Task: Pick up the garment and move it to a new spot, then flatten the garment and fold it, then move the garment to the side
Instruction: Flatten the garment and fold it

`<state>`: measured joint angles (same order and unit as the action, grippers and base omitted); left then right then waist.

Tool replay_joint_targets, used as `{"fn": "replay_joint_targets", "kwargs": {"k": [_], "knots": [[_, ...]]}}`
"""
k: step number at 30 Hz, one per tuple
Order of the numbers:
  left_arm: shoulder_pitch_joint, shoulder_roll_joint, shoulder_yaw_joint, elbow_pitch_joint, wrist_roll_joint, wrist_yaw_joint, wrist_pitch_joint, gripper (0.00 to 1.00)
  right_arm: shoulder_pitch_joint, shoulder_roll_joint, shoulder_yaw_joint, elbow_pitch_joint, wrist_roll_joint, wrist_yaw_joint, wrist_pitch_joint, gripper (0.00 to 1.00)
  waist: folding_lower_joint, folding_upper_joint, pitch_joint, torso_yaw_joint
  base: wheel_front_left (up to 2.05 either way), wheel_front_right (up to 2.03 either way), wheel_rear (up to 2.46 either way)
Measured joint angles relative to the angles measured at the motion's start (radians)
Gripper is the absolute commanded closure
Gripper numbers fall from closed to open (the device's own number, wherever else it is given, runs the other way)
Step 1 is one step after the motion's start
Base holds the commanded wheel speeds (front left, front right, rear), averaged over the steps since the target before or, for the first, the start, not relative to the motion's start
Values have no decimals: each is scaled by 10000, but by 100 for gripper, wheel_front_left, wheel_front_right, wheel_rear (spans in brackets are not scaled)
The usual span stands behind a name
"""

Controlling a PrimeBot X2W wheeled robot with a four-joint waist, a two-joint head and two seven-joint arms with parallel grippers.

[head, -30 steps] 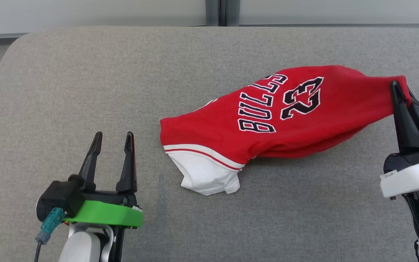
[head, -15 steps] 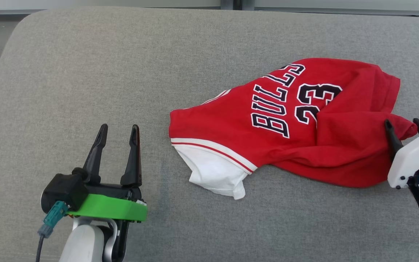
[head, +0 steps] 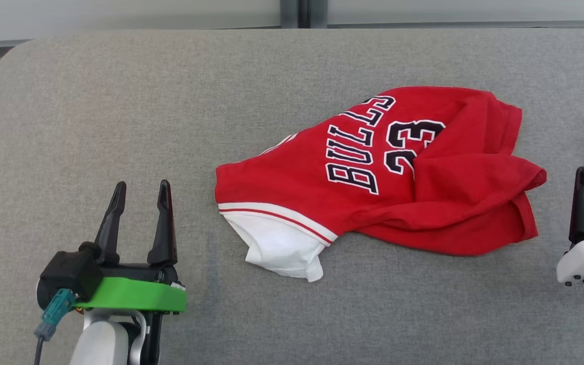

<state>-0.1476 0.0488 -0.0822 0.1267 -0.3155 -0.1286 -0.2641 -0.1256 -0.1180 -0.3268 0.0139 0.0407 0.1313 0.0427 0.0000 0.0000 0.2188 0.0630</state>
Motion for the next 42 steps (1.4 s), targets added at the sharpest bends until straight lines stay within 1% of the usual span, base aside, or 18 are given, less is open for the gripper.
{"fn": "replay_joint_targets", "kwargs": {"k": [4,6,10,16,20,26,31,35,38,42], "knots": [[115,2,182,-8,77,0,0,0,354,144,334,148,-82,0,-1388,0,0,0,-195,-303,0,0,0],[190,0,280,-13,86,0,2,0,494,196,686,332,-94,0,-2052,0,0,0,-307,-456,0,0,0],[384,0,407,-13,102,-2,2,0,664,272,1517,823,-92,0,-2761,0,0,0,-565,-691,0,0,0],[696,2,468,75,100,0,0,0,781,221,2665,1407,61,0,-2999,0,0,0,-1030,-936,0,0,0],[1012,0,451,151,102,0,0,0,779,171,3206,1636,238,0,-3043,0,0,0,-1369,-1058,0,0,0],[1280,0,449,178,102,0,2,0,777,107,3446,1565,387,0,-3047,0,0,0,-1763,-1185,0,0,0],[1304,0,359,374,109,0,0,0,787,84,3425,1415,460,2,-3053,0,0,0,-1804,-1228,0,0,0],[1063,2,-119,1340,155,0,2,0,816,105,3361,1250,502,0,-3055,0,0,0,-1696,-1237,0,0,0],[304,6,-456,2535,123,-2,0,0,814,132,3421,1189,527,0,-3053,0,0,0,-1574,-1286,0,0,0],[-671,25,-679,4920,36,13,111,0,777,176,3582,1141,558,2,-3055,0,0,0,-1424,-1465,0,0,0]]}}
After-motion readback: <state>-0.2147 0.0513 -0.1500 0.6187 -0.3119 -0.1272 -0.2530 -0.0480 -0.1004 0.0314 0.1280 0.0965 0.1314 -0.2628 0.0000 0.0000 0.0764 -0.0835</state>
